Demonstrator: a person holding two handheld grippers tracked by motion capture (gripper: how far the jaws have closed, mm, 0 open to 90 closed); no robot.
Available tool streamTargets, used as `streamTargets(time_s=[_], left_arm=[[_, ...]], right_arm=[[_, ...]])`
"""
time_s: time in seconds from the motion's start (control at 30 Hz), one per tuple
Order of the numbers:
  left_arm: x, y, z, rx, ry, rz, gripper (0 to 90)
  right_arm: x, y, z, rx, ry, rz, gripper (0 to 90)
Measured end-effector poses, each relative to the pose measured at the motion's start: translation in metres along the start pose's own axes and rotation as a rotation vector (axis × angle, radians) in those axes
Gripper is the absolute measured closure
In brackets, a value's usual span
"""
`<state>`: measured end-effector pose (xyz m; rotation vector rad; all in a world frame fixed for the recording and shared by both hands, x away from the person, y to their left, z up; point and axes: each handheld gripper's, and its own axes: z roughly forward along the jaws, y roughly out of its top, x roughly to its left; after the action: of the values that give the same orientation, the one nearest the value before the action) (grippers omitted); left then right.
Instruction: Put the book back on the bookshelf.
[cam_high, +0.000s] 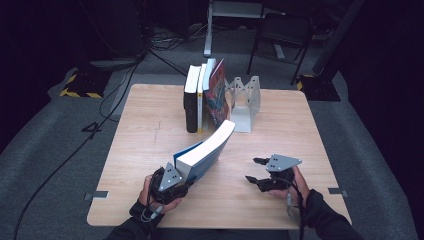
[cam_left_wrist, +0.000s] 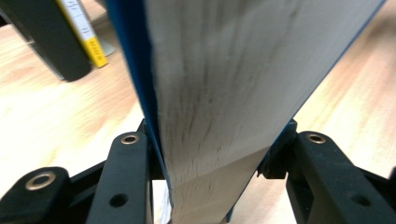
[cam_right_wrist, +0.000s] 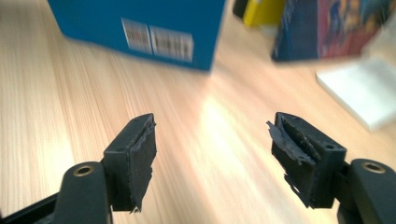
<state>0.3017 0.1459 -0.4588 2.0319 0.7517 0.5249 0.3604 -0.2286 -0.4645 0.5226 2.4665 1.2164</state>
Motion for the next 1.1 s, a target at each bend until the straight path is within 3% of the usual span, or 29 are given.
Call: streamTargets(time_s=[0.07, 0.17, 0.3, 0.53, 0.67, 0.73, 0.8, 0.87, 0.9, 0.93, 0.97, 1.0, 1.1], left_arm=[[0.003, 0.000, -0.001, 0.003, 0.010, 0.000, 57.4], [0.008, 0.000, -0.001, 0.005, 0.007, -0.003, 57.3], [0.010, 0.000, 0.000, -0.003, 0.004, -0.006, 56.4], [0.017, 0.007, 0.002, -0.060, -0.003, -0.038, 47.1], [0.024, 0.012, 0.007, -0.090, -0.018, -0.072, 41.4], [0.027, 0.012, 0.008, -0.095, -0.024, -0.088, 41.5], [0.031, 0.013, 0.009, -0.100, -0.055, -0.107, 42.8], [0.034, 0.014, 0.010, -0.110, -0.100, -0.109, 56.8], [0.034, 0.015, 0.012, -0.113, -0.124, -0.118, 58.5], [0.034, 0.015, 0.012, -0.113, -0.124, -0.118, 59.2], [0.032, 0.019, 0.018, -0.117, -0.159, -0.112, 59.4], [0.032, 0.019, 0.018, -0.117, -0.159, -0.112, 59.4], [0.024, 0.027, 0.032, -0.119, -0.215, -0.094, 59.2]], right_arm=[[-0.003, -0.012, -0.005, 0.026, 0.010, 0.009, 30.6], [-0.004, -0.028, -0.008, 0.088, -0.002, -0.021, 30.0], [-0.005, -0.043, -0.010, 0.124, 0.019, -0.006, 30.0], [-0.011, -0.054, -0.010, 0.120, 0.040, 0.048, 27.6], [-0.018, -0.060, -0.009, 0.114, 0.057, 0.120, 22.4], [-0.018, -0.060, -0.010, 0.115, 0.056, 0.119, 22.4], [-0.018, -0.060, -0.010, 0.115, 0.057, 0.118, 22.4], [-0.018, -0.060, -0.010, 0.116, 0.056, 0.119, 22.4], [-0.018, -0.060, -0.010, 0.115, 0.054, 0.122, 22.5], [-0.018, -0.060, -0.010, 0.115, 0.054, 0.122, 22.5], [-0.018, -0.061, -0.012, 0.116, 0.049, 0.128, 22.7], [-0.018, -0.061, -0.012, 0.116, 0.049, 0.128, 22.7], [-0.018, -0.061, -0.015, 0.138, 0.043, 0.124, 24.6]])
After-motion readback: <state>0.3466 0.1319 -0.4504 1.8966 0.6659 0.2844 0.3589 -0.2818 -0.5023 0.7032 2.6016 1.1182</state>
